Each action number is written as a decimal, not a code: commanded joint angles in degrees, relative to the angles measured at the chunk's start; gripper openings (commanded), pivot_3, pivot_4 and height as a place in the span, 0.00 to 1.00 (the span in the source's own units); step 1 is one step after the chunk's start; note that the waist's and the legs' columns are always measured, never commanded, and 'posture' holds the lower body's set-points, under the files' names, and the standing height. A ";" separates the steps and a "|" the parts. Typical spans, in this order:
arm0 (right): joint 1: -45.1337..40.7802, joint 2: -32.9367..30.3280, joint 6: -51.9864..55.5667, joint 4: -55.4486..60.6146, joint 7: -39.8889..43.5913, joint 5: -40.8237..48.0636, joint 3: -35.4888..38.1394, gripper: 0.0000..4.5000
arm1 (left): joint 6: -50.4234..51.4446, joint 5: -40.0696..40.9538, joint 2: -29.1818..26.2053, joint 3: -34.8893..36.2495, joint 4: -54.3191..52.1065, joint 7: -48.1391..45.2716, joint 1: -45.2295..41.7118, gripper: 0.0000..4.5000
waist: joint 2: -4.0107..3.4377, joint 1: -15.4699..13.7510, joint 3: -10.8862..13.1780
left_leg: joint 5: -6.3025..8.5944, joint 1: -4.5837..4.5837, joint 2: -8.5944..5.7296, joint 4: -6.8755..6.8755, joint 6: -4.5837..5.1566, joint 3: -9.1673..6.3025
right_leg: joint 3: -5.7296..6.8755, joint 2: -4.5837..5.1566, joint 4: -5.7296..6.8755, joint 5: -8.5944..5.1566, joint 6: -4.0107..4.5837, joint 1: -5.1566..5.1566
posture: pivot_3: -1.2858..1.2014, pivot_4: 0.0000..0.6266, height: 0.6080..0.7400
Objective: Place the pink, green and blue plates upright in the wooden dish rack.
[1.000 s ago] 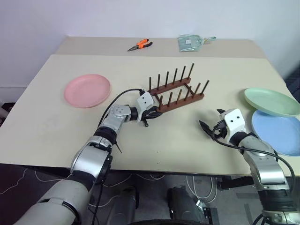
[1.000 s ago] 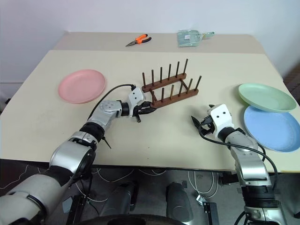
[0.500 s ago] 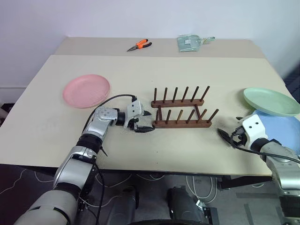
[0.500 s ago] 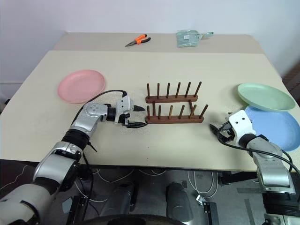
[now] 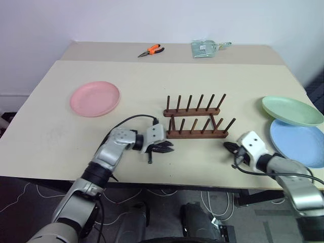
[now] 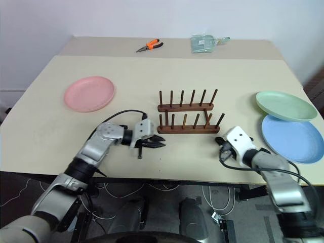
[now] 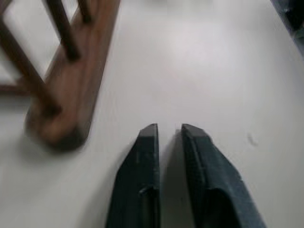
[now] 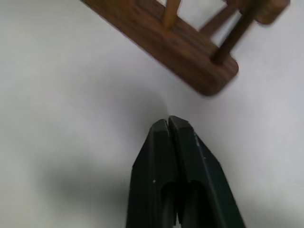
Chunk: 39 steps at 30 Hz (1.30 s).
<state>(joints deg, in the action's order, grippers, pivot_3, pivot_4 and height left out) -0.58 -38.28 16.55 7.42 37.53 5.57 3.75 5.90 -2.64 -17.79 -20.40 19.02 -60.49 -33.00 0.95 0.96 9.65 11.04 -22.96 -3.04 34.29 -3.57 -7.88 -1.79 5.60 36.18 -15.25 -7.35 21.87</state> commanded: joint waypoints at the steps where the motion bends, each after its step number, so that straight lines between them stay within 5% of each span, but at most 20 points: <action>1: -5.08 3.45 -1.33 -5.62 -5.37 -5.97 -4.84 0.00 | 1.03 -7.25 1.64 -0.03 10.54 14.45 -2.40 0.15 | 0.03 -0.10 -0.04 | 0.01 0.38 0.00 0.00 -0.01 0.00 | 0.00 0.00 -0.10 -0.15 0.10 -0.42 | 0.52 0.24 1.00; 9: -17.83 9.01 -4.73 -21.12 -12.96 -11.05 -7.46 0.00 | -1.82 -5.83 4.78 1.55 21.85 22.86 -8.28 0.15 | 0.26 0.23 -0.22 | 0.03 0.76 0.02 -0.05 -0.01 0.00 | 0.01 0.01 -0.11 -0.27 0.01 -0.75 | 0.52 0.24 1.00; 13: -18.08 7.77 -4.87 -20.59 -9.74 -8.89 -6.84 0.00 | -2.49 -5.36 3.89 1.50 20.62 22.11 -7.87 0.15 | 0.25 0.18 -0.22 | 0.03 0.75 0.00 -0.08 0.00 -0.01 | 0.01 0.01 -0.11 -0.08 -0.01 -0.74 | 0.52 0.24 1.00; 15: -16.62 6.82 -3.43 -17.20 -6.05 -5.97 -5.91 0.16 | -3.17 -4.68 2.40 1.81 18.02 20.43 -6.96 0.14 | 0.25 0.29 -0.22 | 0.03 0.74 0.00 -0.11 0.00 -0.01 | 0.00 0.01 -0.09 -0.09 -0.03 -0.72 | 0.52 0.24 1.00; 17: -15.13 6.23 -2.60 -13.53 -2.91 -3.15 -4.99 0.36 | -5.16 -4.81 0.56 1.68 15.33 19.21 -6.12 0.25 | 0.25 0.66 -0.22 | 0.04 0.70 0.01 -0.18 0.01 -0.01 | 0.00 0.00 -0.08 -0.10 -0.05 -0.63 | 0.52 0.24 1.00; 22: -10.16 3.18 1.66 3.50 2.51 1.99 -3.49 0.92 | 2.53 7.34 -4.65 18.22 -0.51 23.34 -3.86 0.76 | 0.10 1.70 0.01 | 0.05 0.40 0.05 -0.31 0.02 -0.06 | 0.00 -0.01 -0.01 -0.12 -0.04 -0.23 | 0.52 0.24 1.00; 24: -9.98 3.05 2.71 5.81 2.63 2.32 -3.57 0.93 | 6.55 7.95 -6.14 23.60 -1.81 29.31 -3.78 0.98 | 0.09 1.60 0.02 | 0.03 0.02 0.05 -0.18 0.02 -0.08 | 0.00 -0.01 0.10 -0.09 -0.04 0.16 | 0.52 0.24 1.00; 25: -10.25 3.23 2.91 6.22 2.51 2.27 -3.83 0.93 | 10.00 8.02 -6.79 27.78 -2.30 35.00 -4.05 0.99 | 0.10 1.55 0.01 | 0.02 -0.14 0.04 -0.12 0.01 -0.08 | 0.00 -0.01 0.16 -0.08 -0.04 0.32 | 0.52 0.24 1.00; 31: -12.04 4.12 1.54 3.17 2.10 0.82 -6.17 0.93 | 27.37 14.00 -3.36 53.01 -5.03 65.75 -6.15 0.99 | 0.14 1.20 0.01 | 0.02 -0.24 -0.02 -0.11 0.01 -0.14 | 0.02 0.00 0.13 -0.10 -0.08 0.36 | 0.52 0.24 1.00; 39: -14.18 4.90 0.39 1.90 2.50 1.36 -6.81 0.93 | 38.95 23.70 1.60 60.06 -8.51 69.40 -4.67 0.99 | 0.31 -0.33 0.05 | 0.00 -0.37 -0.09 -0.04 -0.04 -0.14 | 0.04 0.02 0.09 -0.07 -0.10 0.40 | 0.52 0.24 1.00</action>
<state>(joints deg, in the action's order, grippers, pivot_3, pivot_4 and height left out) -14.32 -33.48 18.08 8.63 39.91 6.43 -4.05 44.03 18.84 -15.55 38.72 13.15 8.60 -36.69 1.26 0.63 9.70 11.04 -23.33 -3.12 34.26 -3.61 -8.02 -1.74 5.62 36.26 -15.32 -7.44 22.28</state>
